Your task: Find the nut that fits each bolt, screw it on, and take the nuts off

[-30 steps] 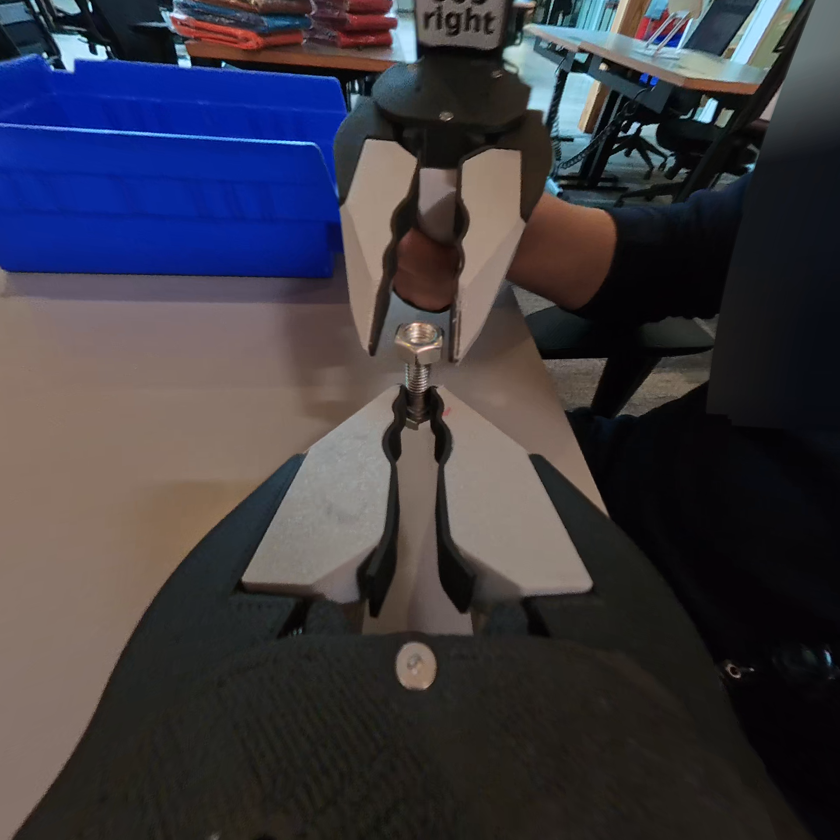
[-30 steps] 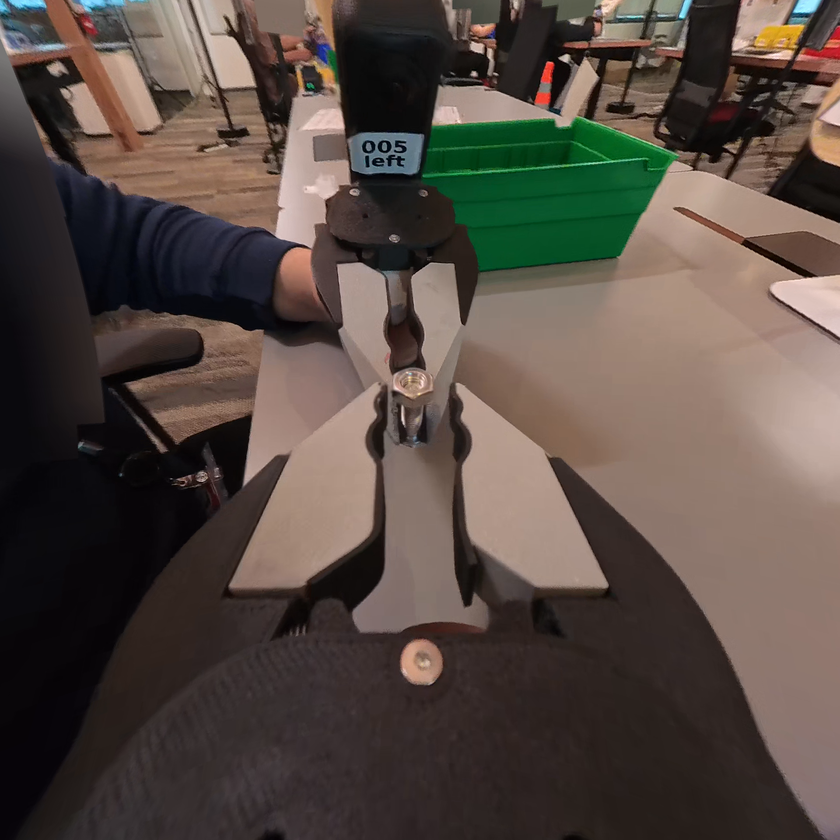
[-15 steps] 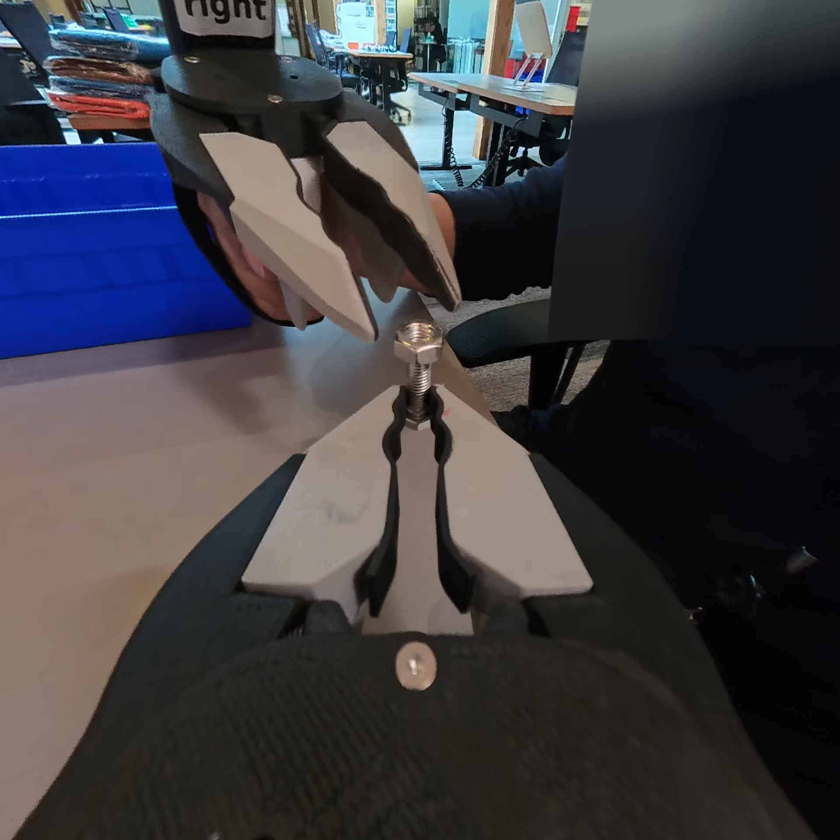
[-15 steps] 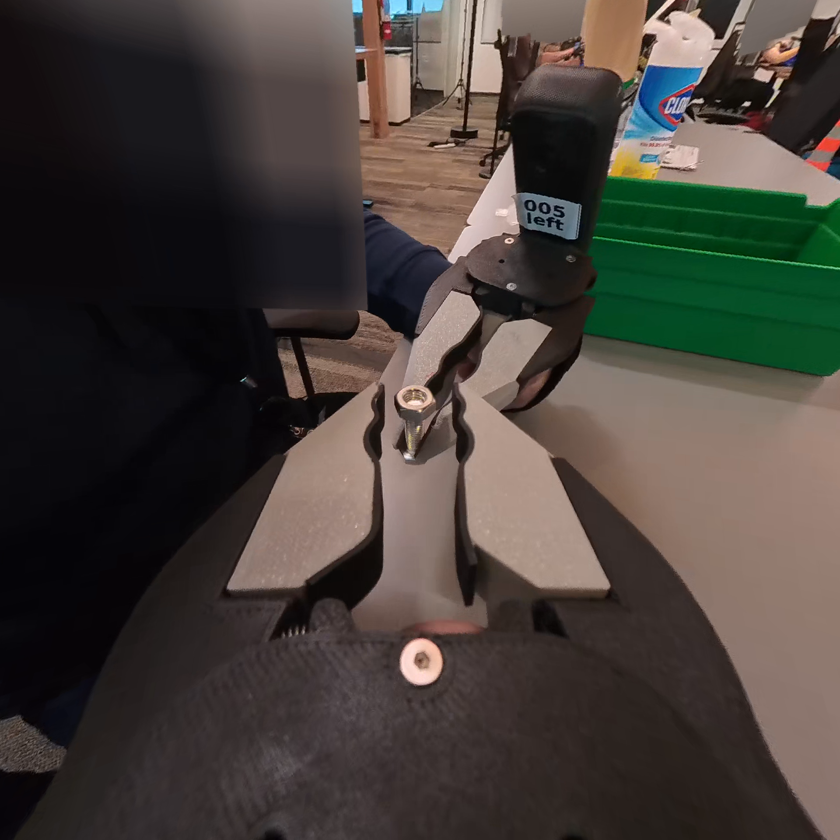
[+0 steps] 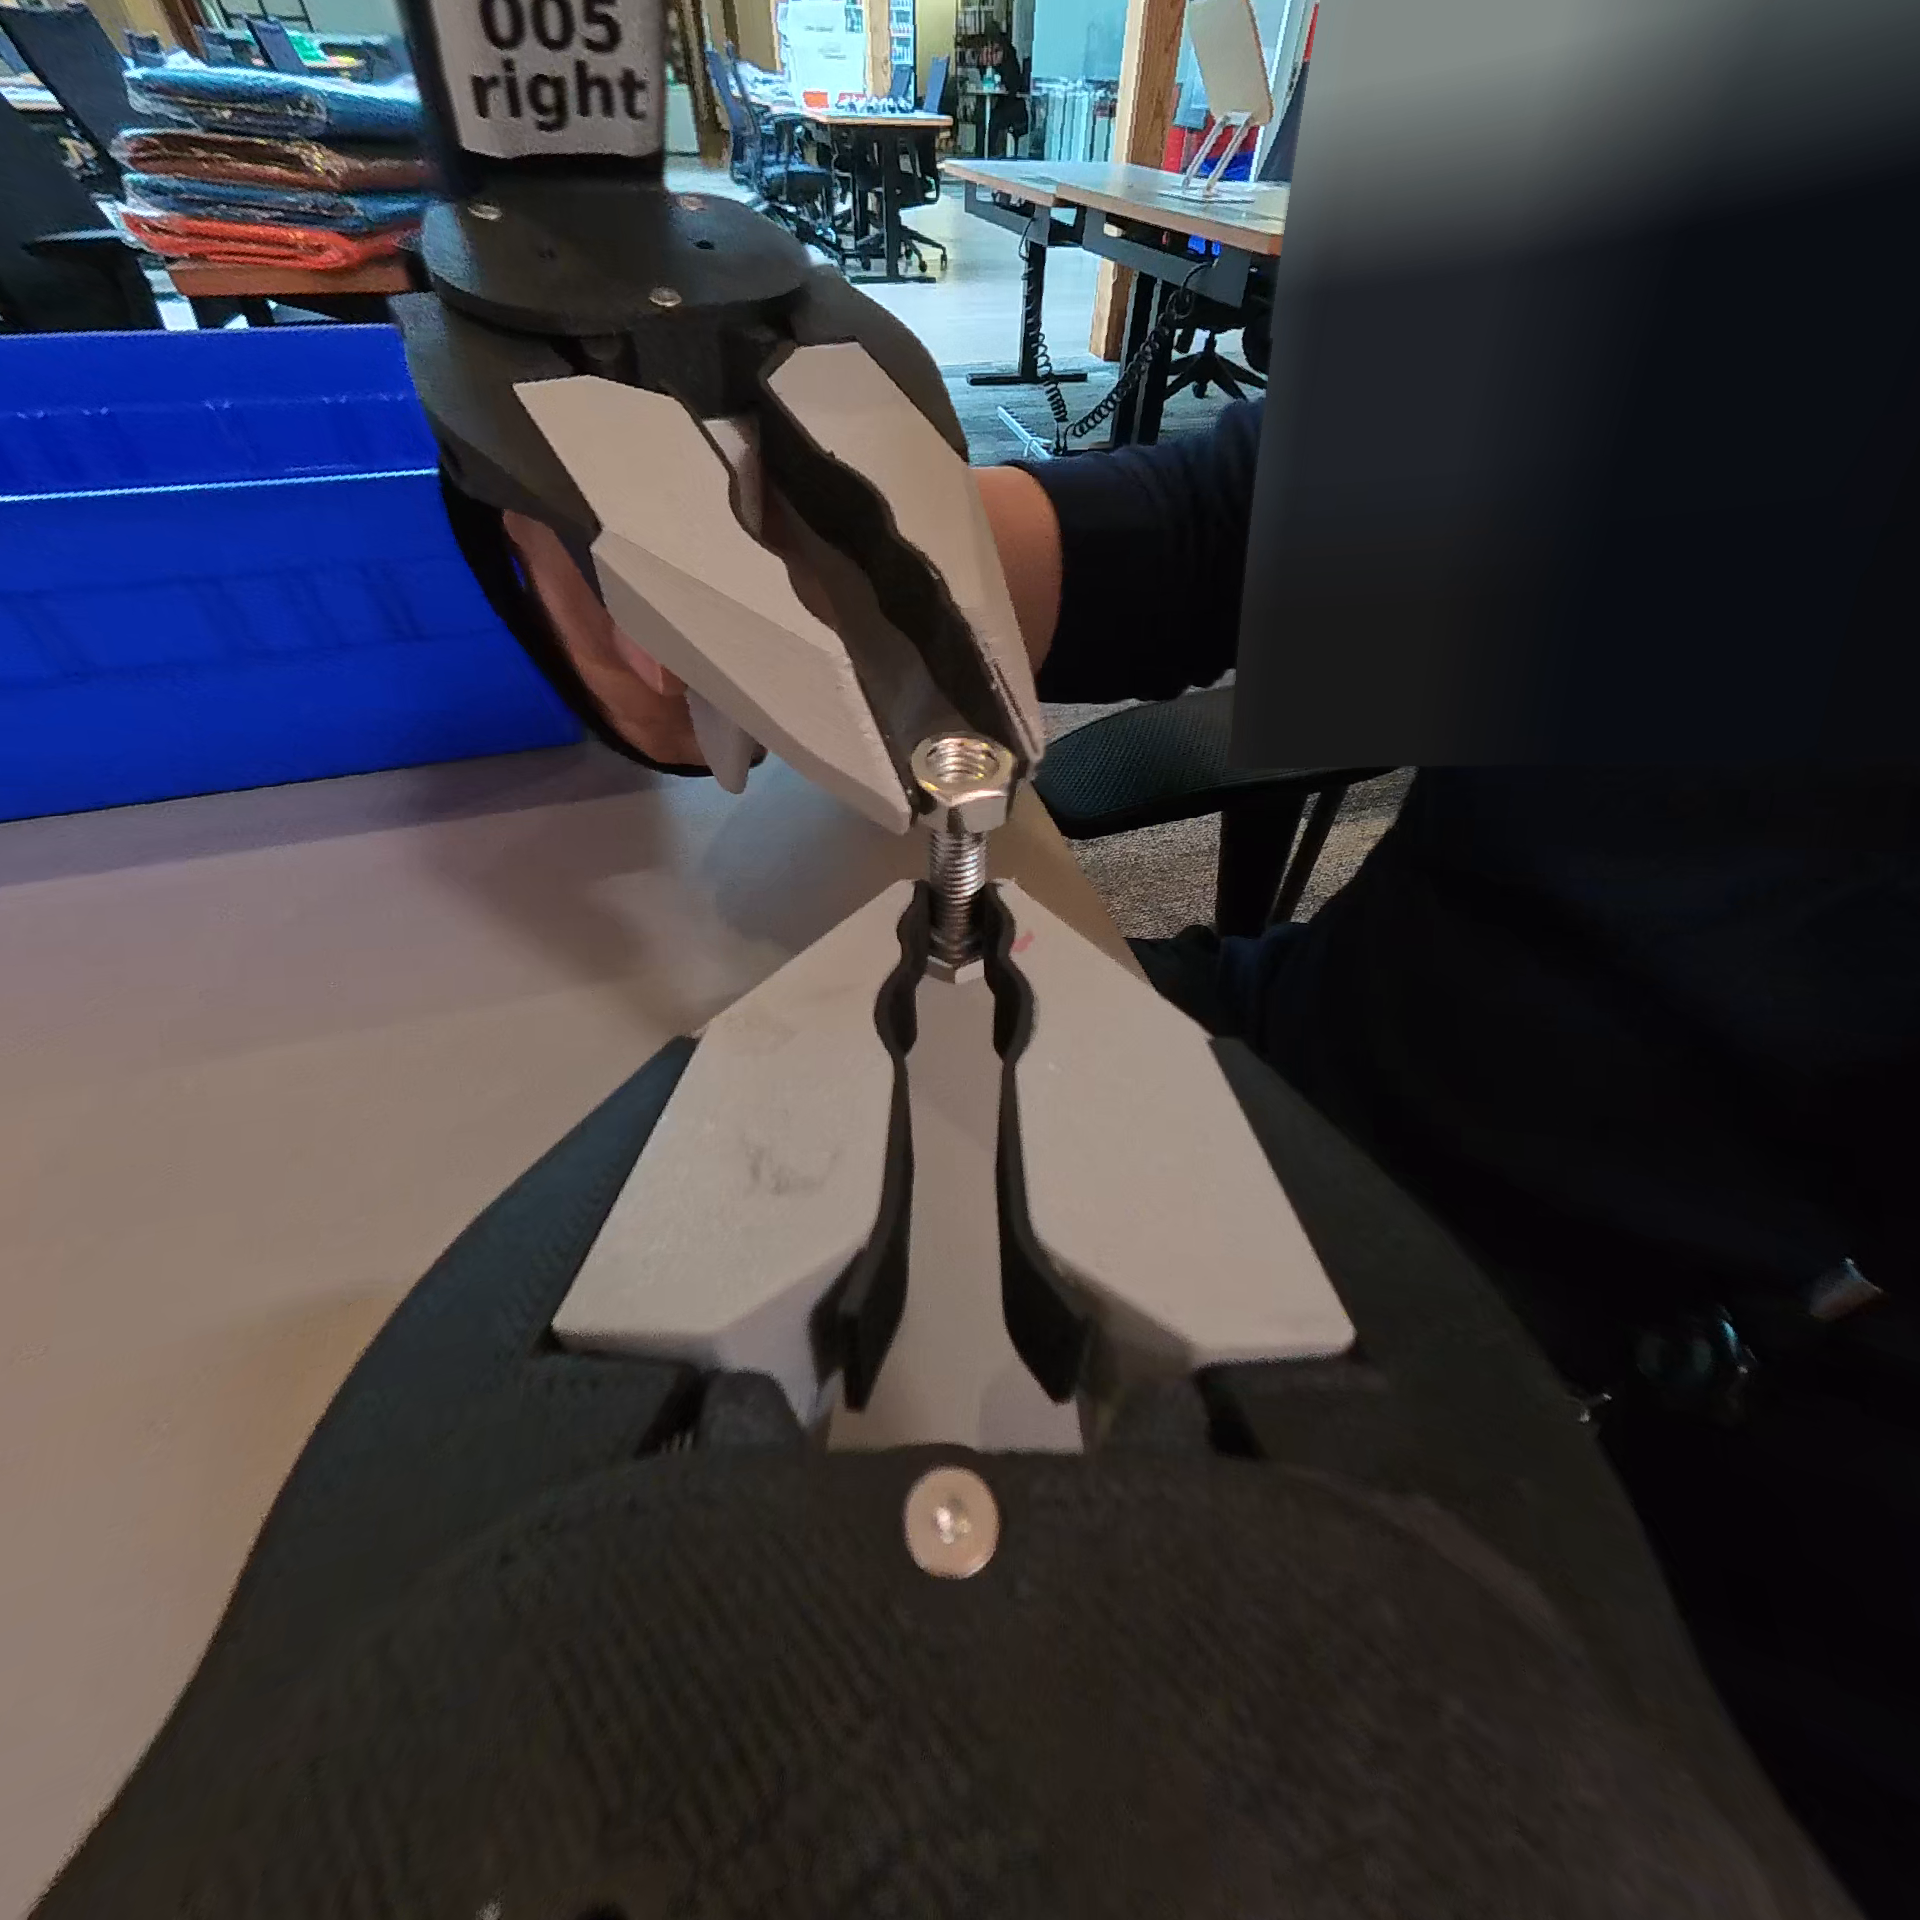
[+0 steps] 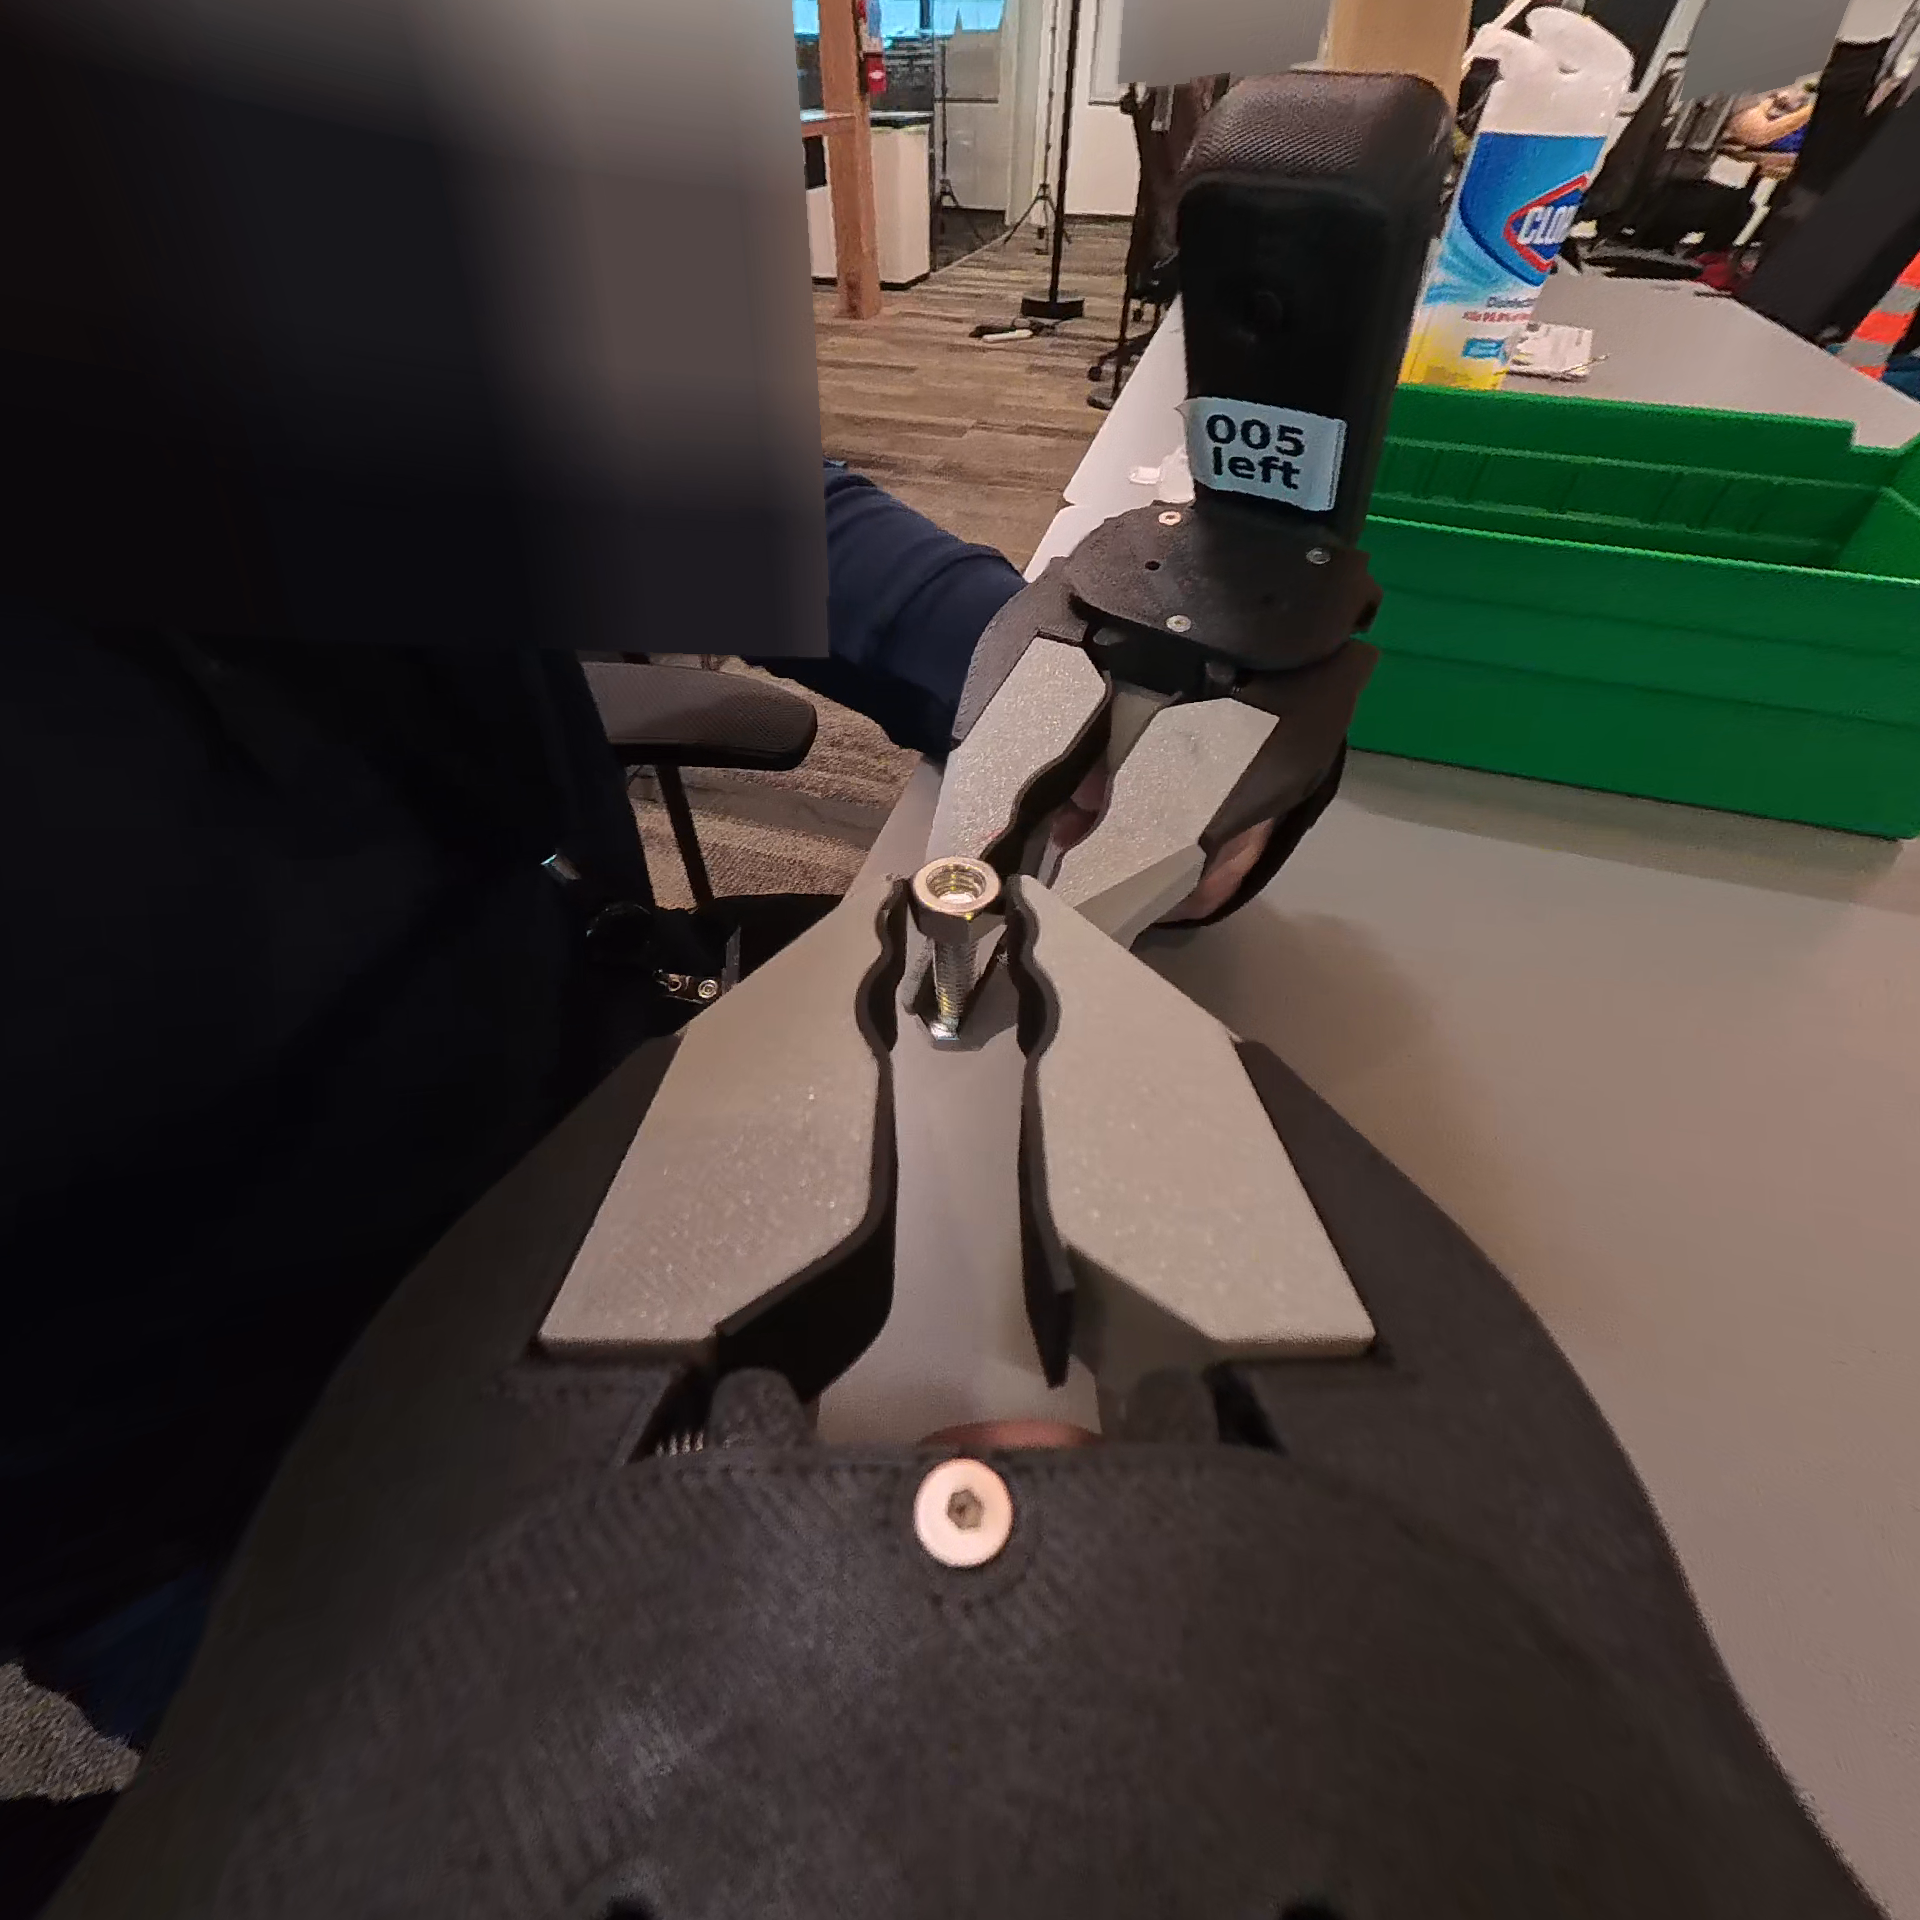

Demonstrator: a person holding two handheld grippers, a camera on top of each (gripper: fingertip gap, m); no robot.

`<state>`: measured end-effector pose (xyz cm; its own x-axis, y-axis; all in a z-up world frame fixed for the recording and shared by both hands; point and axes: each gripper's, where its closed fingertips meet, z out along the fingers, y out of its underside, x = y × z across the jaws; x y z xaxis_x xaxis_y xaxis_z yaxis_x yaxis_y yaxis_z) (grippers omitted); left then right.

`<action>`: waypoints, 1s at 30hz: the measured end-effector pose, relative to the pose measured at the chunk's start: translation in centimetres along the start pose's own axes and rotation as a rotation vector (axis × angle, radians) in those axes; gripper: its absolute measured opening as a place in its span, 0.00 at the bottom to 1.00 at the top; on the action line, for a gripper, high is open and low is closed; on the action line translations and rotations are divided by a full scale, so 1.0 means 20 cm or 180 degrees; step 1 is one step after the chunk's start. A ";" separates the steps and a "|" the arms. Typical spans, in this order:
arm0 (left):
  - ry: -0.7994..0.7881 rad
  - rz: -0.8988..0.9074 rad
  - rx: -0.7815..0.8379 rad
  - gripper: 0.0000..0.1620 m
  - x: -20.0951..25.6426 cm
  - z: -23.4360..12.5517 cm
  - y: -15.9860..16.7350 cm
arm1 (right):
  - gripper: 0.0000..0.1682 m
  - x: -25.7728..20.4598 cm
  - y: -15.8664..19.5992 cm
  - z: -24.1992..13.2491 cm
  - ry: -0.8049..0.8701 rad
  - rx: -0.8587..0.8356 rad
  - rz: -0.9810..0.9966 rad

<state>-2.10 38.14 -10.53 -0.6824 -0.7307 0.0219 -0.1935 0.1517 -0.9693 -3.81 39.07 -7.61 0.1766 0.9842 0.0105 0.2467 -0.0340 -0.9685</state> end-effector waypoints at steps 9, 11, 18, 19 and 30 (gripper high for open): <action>-0.0315 -0.0093 -0.0099 0.04 -0.08 0.01 0.03 | 0.09 0.07 0.04 -0.04 0.0818 -0.0004 0.0085; -0.0341 -0.0122 -0.0120 0.04 -0.09 0.01 0.04 | 0.09 0.08 0.05 -0.04 0.0995 0.0002 0.0115; -0.0421 -0.0159 -0.0184 0.04 -0.12 0.02 0.06 | 0.09 0.10 0.08 -0.05 0.1455 0.0040 0.0158; -0.0425 -0.0151 -0.0191 0.04 -0.12 0.02 0.06 | 0.09 0.10 0.08 -0.05 0.1466 0.0036 0.0143; -0.0036 0.0033 -0.0012 0.04 0.01 0.01 0.00 | 0.14 0.01 -0.05 -0.08 0.0439 0.0267 0.0026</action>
<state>-2.10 37.95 -10.63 -0.6764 -0.7365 0.0091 -0.1892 0.1618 -0.9685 -2.48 39.00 -6.15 0.3089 0.9506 0.0311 0.1652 -0.0214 -0.9860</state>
